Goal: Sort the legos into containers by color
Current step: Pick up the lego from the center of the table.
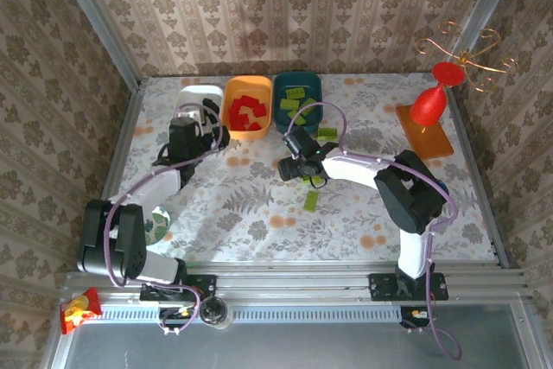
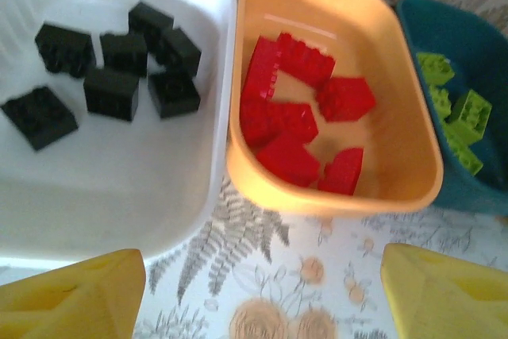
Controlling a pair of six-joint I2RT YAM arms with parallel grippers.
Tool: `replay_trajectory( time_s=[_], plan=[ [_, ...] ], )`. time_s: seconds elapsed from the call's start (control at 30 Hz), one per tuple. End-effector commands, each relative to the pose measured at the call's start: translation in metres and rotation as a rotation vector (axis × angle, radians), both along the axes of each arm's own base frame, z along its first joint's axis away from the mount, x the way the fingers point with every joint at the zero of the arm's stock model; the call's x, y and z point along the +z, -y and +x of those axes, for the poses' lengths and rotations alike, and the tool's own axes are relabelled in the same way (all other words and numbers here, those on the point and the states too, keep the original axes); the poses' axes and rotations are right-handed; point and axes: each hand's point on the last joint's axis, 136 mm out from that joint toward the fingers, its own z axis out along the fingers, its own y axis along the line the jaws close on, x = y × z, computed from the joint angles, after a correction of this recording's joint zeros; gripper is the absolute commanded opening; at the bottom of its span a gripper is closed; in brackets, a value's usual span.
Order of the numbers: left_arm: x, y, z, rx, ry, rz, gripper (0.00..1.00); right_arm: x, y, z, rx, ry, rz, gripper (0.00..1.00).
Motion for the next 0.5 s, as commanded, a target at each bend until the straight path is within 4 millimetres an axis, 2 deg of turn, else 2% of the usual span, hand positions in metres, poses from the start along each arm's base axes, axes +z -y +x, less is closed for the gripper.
replay_trajectory(
  time_s=[0.0, 0.17, 0.47],
  plan=[
    [0.008, -0.002, -0.011, 0.008, 0.033, -0.024, 0.79, -0.015, 0.016, -0.007, 0.0, -0.041, -0.122, 0.76],
    [0.003, -0.003, -0.022, 0.005, 0.034, -0.023, 0.8, -0.02, 0.017, -0.018, 0.013, -0.059, -0.15, 0.73],
    [0.0, 0.001, -0.02, -0.013, 0.032, -0.031, 0.8, -0.015, 0.012, -0.032, 0.03, -0.062, -0.148, 0.56]
  ],
)
